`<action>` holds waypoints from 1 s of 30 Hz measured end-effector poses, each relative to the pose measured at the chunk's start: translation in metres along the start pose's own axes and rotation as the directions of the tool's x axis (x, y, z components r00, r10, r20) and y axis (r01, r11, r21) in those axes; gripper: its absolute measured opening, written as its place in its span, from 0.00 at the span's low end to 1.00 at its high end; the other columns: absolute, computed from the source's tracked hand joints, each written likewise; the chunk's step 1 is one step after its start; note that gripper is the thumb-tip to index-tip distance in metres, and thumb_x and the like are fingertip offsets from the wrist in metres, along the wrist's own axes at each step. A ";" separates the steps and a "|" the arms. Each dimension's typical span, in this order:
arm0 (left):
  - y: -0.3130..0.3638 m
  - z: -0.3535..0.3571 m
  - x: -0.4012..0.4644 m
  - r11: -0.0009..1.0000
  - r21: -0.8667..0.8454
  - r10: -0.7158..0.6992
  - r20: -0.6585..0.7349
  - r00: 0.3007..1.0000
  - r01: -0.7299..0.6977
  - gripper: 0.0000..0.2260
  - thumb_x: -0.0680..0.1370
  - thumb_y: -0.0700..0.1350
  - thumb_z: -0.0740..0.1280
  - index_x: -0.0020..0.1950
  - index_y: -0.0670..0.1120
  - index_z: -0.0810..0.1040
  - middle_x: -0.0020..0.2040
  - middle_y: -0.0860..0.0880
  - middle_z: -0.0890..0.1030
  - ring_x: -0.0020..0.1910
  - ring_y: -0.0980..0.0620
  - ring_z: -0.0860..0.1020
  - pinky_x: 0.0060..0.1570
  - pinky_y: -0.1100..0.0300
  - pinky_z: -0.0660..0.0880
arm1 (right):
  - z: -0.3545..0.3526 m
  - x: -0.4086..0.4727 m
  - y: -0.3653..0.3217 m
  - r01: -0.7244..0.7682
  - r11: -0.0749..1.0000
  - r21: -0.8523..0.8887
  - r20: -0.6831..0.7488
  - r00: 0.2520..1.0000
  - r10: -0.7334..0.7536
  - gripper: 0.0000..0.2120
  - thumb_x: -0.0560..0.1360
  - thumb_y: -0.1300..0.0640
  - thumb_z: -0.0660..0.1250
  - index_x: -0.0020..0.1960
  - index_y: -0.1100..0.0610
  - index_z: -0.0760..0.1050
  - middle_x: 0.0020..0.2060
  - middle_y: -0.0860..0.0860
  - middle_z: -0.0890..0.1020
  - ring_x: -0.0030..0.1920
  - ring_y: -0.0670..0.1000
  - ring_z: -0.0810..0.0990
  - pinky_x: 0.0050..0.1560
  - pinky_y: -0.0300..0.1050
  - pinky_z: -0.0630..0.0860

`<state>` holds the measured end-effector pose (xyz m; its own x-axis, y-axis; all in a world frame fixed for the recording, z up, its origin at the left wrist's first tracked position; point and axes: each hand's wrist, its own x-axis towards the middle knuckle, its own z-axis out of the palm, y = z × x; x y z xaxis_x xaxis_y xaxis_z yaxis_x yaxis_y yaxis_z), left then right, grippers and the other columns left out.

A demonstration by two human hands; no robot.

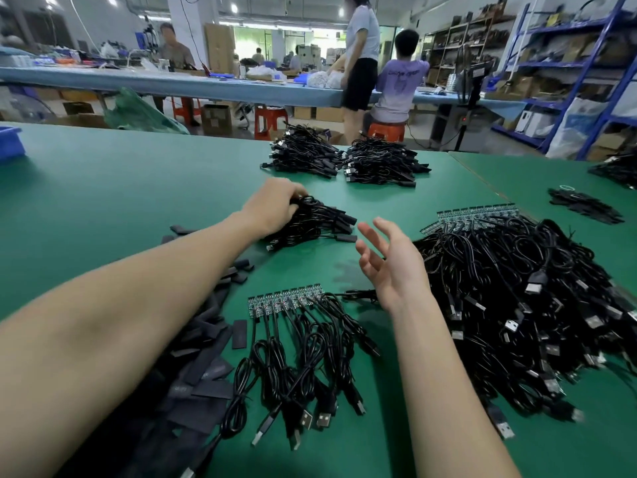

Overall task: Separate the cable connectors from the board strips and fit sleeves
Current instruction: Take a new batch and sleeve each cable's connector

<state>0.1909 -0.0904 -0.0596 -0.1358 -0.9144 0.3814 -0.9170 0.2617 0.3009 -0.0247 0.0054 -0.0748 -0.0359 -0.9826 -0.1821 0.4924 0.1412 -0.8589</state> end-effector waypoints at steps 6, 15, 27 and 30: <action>-0.006 0.017 -0.008 0.995 0.069 -0.068 0.024 0.997 0.066 0.19 0.81 0.42 0.67 0.73 0.43 0.75 0.68 0.44 0.75 0.66 0.42 0.74 0.69 0.48 0.68 | 0.000 0.003 0.009 -0.054 0.996 -0.077 0.009 0.998 0.054 0.05 0.80 0.54 0.68 0.55 0.53 0.78 0.44 0.46 0.88 0.30 0.44 0.79 0.28 0.35 0.74; 0.018 -0.016 -0.079 0.973 -0.184 -0.133 0.030 0.991 0.136 0.07 0.81 0.44 0.66 0.57 0.48 0.82 0.52 0.52 0.82 0.51 0.53 0.79 0.59 0.57 0.76 | 0.002 0.001 0.013 0.163 0.710 -0.685 0.116 0.987 -0.115 0.10 0.82 0.48 0.64 0.49 0.51 0.82 0.39 0.42 0.87 0.37 0.43 0.79 0.38 0.37 0.75; 0.039 0.002 -0.104 0.968 -0.145 -0.118 0.460 0.880 0.205 0.09 0.82 0.53 0.65 0.54 0.52 0.82 0.47 0.52 0.81 0.44 0.56 0.78 0.47 0.61 0.70 | 0.004 -0.003 -0.003 0.232 -0.005 -0.973 0.231 0.972 0.040 0.10 0.81 0.42 0.62 0.50 0.46 0.79 0.39 0.45 0.87 0.38 0.47 0.86 0.55 0.45 0.79; 0.034 0.001 -0.105 0.918 -0.318 -0.080 0.435 0.897 0.236 0.06 0.80 0.54 0.68 0.46 0.55 0.82 0.36 0.57 0.78 0.33 0.61 0.73 0.37 0.63 0.68 | -0.001 -0.003 -0.001 0.231 0.154 -0.961 0.239 0.970 0.038 0.11 0.78 0.41 0.68 0.45 0.47 0.82 0.38 0.43 0.87 0.38 0.46 0.83 0.52 0.45 0.79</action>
<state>0.1738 0.0144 -0.0905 -0.2114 -0.9754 -0.0625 -0.7551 0.1224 0.6440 -0.0261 0.0080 -0.0742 0.1919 -0.9769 -0.0945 -0.7682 -0.0896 -0.6339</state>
